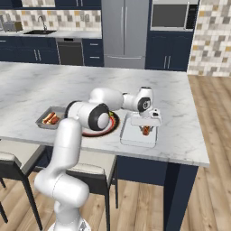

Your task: Place one cooked food and one vegetable from the large plate to each tupperware container.

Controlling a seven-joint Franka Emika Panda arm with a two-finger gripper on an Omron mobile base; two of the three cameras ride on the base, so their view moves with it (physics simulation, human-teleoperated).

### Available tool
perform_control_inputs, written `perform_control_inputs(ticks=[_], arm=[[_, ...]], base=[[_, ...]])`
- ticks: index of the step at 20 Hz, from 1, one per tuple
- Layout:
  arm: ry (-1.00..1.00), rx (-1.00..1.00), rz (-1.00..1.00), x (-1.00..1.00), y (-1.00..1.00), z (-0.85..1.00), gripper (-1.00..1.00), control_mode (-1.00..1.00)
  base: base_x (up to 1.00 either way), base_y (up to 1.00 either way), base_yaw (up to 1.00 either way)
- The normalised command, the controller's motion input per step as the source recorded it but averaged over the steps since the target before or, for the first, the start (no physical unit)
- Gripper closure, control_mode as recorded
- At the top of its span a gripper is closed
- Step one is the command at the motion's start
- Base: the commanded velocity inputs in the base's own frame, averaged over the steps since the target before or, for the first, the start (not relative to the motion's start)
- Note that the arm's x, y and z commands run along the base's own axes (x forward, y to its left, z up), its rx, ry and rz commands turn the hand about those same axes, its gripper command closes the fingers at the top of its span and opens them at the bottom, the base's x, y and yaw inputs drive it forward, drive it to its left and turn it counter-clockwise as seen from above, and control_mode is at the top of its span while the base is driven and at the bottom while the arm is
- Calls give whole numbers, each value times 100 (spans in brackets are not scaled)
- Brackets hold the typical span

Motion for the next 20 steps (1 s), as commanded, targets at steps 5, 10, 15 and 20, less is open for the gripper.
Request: perform_control_inputs(ticks=[5, 10, 15, 20], arm=[[0, 0, 0, 0, 0, -7, -100, -100], [1, 0, 0, 0, 7, 13, -100, -100], [-2, 0, 0, 0, 58, 67, -100, -100], [-16, 13, -13, -3, 91, 74, -100, -100]], base=[[0, 0, 0], [0, 0, 0], [0, 0, 0], [0, 0, 0]])
